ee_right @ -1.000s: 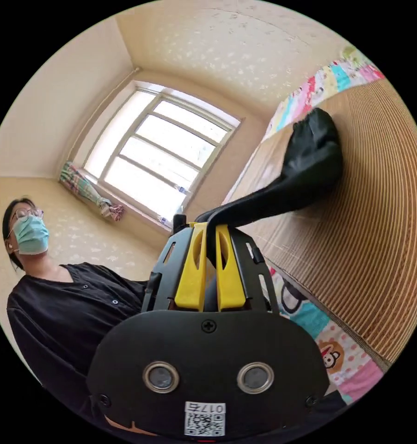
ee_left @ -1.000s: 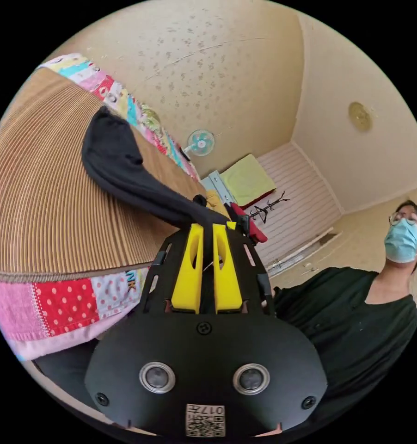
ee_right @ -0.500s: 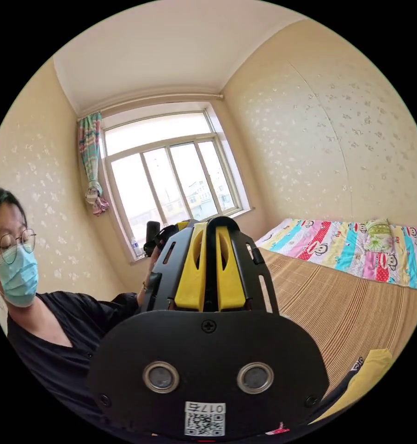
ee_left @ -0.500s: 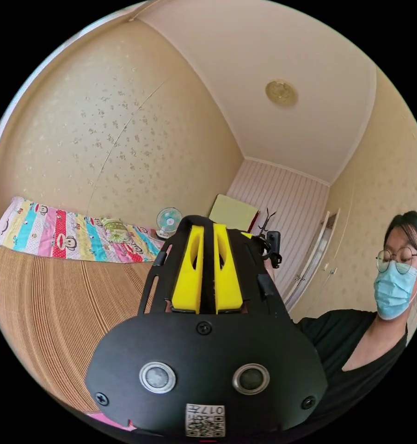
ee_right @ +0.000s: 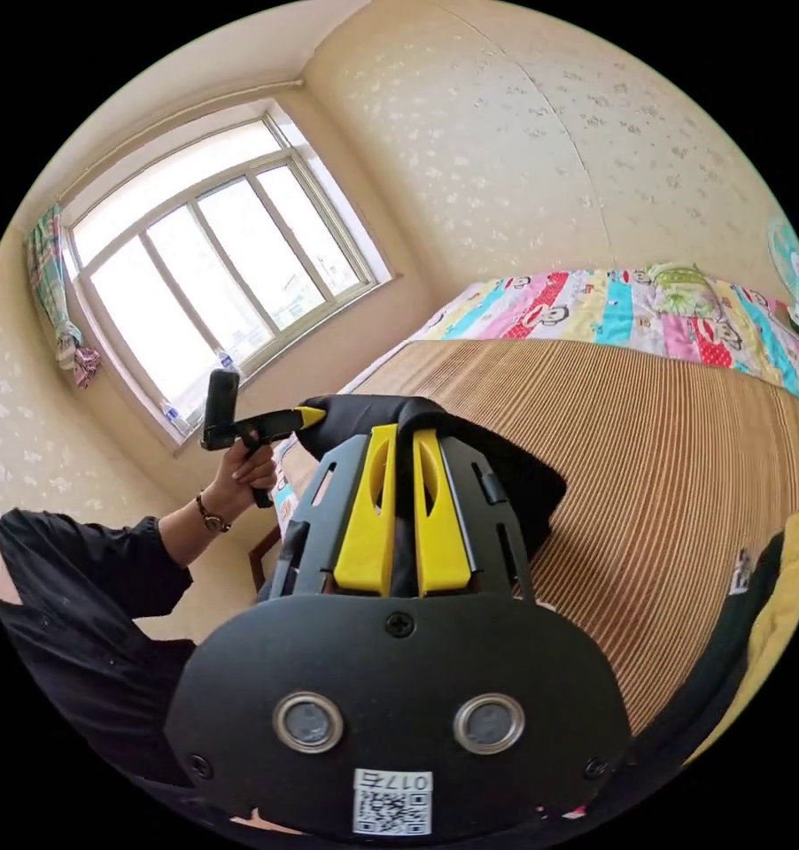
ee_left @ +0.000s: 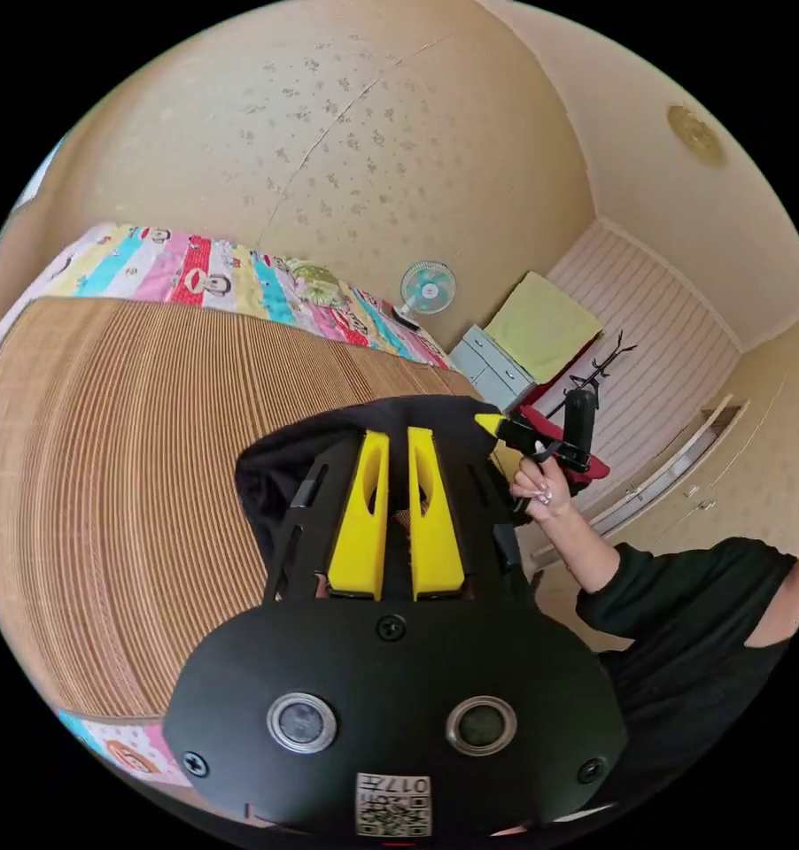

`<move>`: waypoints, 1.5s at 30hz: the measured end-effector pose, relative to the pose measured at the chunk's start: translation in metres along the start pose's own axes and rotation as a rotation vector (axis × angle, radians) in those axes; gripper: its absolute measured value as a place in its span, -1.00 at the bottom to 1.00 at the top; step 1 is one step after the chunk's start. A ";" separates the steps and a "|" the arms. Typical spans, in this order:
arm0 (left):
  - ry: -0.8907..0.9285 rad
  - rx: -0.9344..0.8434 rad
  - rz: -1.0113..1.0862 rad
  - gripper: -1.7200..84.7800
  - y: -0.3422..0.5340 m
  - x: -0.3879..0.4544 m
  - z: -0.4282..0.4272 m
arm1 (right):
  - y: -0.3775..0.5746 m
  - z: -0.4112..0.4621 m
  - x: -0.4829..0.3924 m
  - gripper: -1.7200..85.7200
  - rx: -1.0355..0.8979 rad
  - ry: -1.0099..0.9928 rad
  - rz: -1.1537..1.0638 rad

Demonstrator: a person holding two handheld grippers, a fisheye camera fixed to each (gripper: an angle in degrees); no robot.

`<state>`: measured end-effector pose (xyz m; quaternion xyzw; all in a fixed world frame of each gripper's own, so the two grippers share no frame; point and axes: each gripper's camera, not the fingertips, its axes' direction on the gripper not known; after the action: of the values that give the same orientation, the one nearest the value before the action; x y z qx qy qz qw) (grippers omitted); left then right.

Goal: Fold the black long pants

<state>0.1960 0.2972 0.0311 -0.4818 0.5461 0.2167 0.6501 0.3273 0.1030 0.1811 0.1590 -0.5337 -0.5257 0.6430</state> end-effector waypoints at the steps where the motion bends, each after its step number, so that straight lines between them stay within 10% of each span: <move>1: 0.063 -0.027 -0.060 -0.86 0.050 -0.009 0.009 | 0.050 0.006 0.005 -0.90 -0.024 -0.042 0.056; 7: -0.113 -0.226 -0.290 -0.71 0.227 0.000 0.022 | 0.229 0.004 0.009 -0.71 -0.177 -0.084 0.319; 14: -0.119 -0.034 -0.420 -0.66 0.232 -0.013 -0.023 | 0.184 0.021 0.063 -0.47 -0.043 -0.089 0.403; 19: -0.155 0.049 -0.361 -0.67 0.225 -0.002 -0.061 | 0.104 0.188 0.033 -0.61 -0.429 0.044 0.199; 37: -0.564 0.209 -0.603 -0.65 0.337 -0.008 -0.190 | -0.045 0.654 -0.229 -0.55 -0.495 -0.067 0.065; 41: -0.527 0.125 -0.484 -0.60 0.285 -0.035 -0.155 | -0.051 0.631 -0.226 -0.52 -0.580 -0.256 -0.076; 45: -0.522 0.066 -0.285 -0.45 0.196 -0.054 -0.091 | -0.011 0.487 -0.149 -0.44 -0.348 0.098 -0.033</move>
<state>-0.0243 0.3186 0.0096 -0.4601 0.2943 0.2219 0.8078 -0.0753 0.3983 0.2799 0.0794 -0.4000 -0.6121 0.6775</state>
